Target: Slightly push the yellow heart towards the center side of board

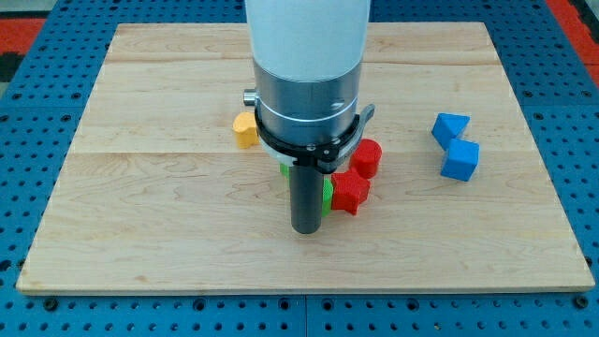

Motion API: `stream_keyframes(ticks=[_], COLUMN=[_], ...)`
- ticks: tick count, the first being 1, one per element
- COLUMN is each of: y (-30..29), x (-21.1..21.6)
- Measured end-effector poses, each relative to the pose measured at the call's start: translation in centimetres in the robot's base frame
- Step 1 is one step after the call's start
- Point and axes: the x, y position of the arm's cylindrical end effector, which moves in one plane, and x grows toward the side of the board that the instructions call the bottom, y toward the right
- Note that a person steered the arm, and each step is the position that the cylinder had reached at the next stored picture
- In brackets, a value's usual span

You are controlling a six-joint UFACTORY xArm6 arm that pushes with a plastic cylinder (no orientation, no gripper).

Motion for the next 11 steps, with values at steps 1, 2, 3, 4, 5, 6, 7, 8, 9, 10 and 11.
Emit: stream_keyframes(ticks=[1,2,3,4,5,6,7,8,9,10,11], y=[0.3,0.3,-3.1,-5.7,-8.6,-7.9,-7.5,-7.4,-8.5,-12.8,-11.3], x=[-1.4,-2.5,-3.1,-3.9,-6.2,-9.8,-12.7,-14.4,-14.4,-14.8,-16.4])
